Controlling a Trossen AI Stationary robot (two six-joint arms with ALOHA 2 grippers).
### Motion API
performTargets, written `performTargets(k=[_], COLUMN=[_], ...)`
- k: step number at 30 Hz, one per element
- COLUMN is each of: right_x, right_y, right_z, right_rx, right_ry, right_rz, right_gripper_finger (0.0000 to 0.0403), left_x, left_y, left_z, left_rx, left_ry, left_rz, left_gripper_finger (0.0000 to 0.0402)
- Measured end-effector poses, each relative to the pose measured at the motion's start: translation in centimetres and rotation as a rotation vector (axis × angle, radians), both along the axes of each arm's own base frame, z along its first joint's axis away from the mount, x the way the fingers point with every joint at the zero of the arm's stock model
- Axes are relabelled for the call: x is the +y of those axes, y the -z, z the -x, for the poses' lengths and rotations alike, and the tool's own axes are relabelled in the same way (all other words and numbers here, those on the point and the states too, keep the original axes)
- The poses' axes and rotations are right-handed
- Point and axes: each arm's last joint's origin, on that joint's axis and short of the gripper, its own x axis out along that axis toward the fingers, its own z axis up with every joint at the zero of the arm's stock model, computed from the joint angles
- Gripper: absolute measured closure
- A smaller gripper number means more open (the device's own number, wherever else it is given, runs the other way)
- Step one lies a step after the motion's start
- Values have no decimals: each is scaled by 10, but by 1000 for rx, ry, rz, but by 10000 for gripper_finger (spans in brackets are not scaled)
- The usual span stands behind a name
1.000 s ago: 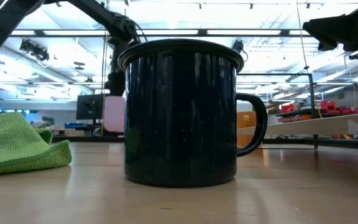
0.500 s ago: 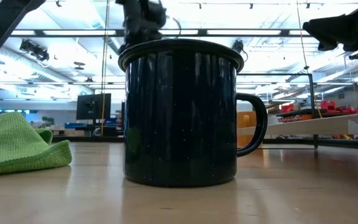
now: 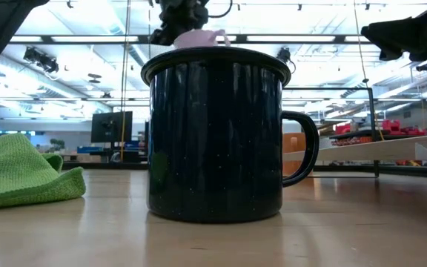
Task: Stack small to large cups/mugs on shelf
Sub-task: Put the light violet mug on the shelf
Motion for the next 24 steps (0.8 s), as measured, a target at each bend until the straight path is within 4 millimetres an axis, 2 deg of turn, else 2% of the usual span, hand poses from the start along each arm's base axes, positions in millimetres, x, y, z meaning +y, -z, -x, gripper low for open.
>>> performTargets(k=[5,11,24], right_x=[0,0,0], right_y=[0,0,0], right_z=[0,0,0], right_rx=[0,0,-1], right_ry=[0,0,0], right_rz=[0,0,-1], right_gripper_finger=[306,306,306], left_x=[-25,-42,-47], left_y=[0,0,-9], left_z=[-8,-14,-35], left_rx=[-4,-14,-226], left_ry=[6,-15,-80], left_rz=[40,61,118], left_gripper_finger=[390,390,390])
